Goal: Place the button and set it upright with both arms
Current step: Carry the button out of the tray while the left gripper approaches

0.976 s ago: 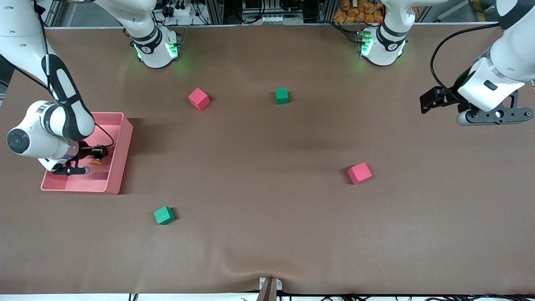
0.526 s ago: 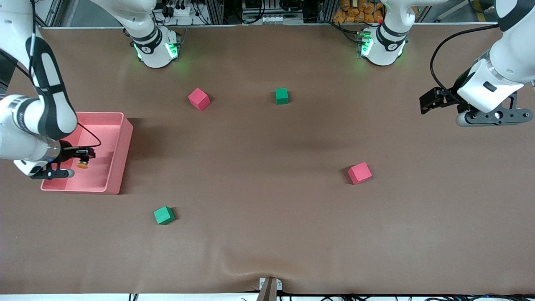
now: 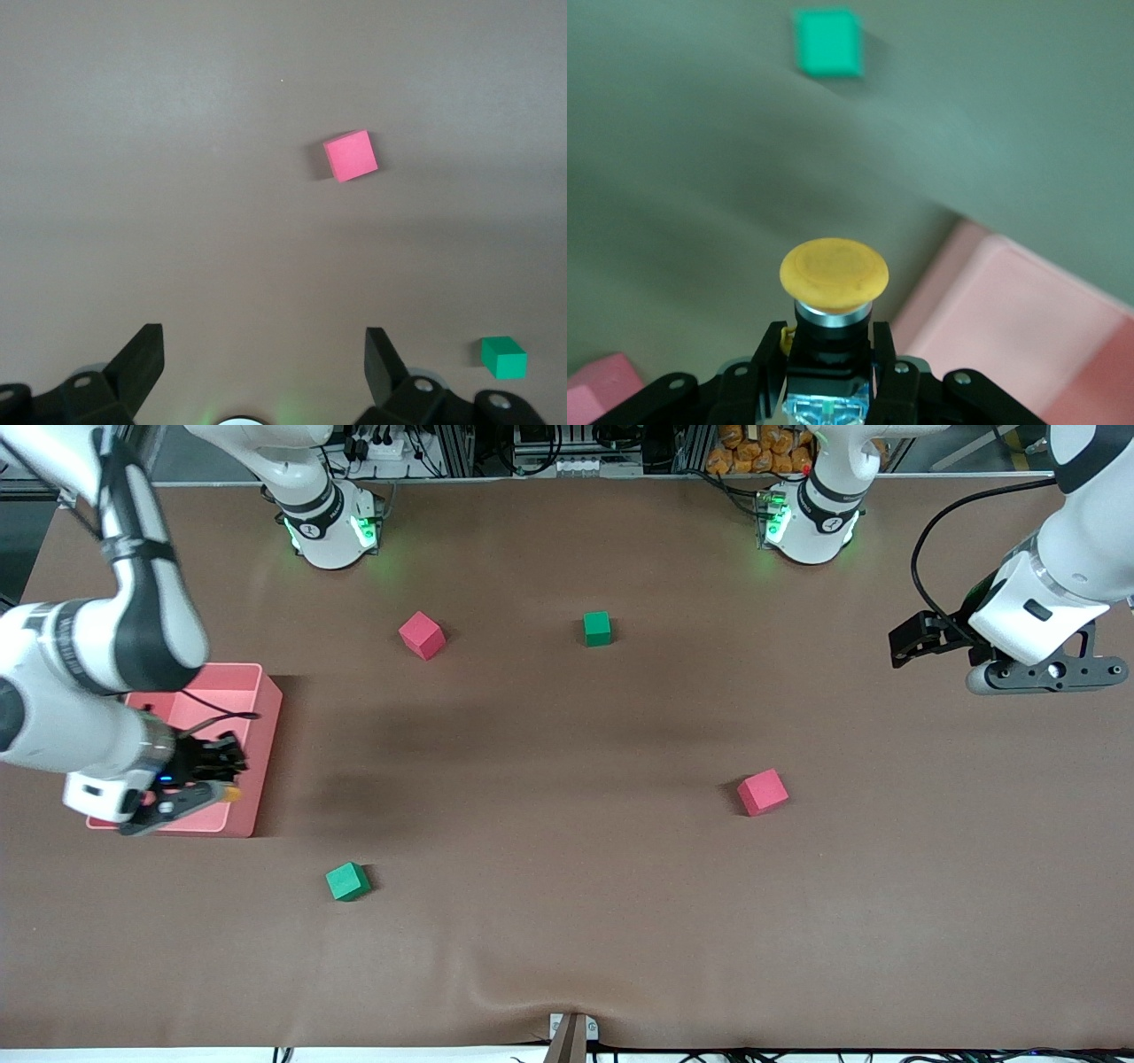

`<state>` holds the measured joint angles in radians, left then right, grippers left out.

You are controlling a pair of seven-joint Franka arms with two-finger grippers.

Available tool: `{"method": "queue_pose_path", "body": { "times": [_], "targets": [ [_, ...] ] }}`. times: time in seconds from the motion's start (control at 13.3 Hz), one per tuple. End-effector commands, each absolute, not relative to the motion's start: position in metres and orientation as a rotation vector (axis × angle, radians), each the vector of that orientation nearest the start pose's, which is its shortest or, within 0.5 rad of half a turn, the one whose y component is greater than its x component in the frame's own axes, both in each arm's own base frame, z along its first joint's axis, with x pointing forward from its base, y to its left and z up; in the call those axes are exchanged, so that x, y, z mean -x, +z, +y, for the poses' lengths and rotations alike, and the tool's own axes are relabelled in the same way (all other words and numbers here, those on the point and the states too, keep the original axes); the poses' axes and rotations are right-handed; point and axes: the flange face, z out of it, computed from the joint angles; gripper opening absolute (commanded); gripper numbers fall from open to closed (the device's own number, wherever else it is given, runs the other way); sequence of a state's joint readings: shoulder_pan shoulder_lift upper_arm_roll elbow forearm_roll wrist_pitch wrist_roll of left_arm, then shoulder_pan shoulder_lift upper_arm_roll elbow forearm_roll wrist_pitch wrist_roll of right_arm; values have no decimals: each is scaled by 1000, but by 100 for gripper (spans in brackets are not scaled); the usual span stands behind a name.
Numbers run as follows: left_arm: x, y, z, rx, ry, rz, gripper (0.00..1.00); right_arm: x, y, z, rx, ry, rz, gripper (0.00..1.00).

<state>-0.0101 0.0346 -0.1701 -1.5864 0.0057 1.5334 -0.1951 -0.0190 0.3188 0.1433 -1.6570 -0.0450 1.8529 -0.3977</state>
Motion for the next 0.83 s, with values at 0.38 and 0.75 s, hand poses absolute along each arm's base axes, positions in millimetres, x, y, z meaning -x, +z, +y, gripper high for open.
{"method": "queue_pose_path", "body": {
  "times": [0.38,0.75],
  "targets": [
    [-590,523,-110,3145,254,-25,100,-618,377,308,2936,142,-1082,6],
    [-601,476,-121,3163,398,20,100,-602,314,366,2878,255,-566,0]
  ]
}}
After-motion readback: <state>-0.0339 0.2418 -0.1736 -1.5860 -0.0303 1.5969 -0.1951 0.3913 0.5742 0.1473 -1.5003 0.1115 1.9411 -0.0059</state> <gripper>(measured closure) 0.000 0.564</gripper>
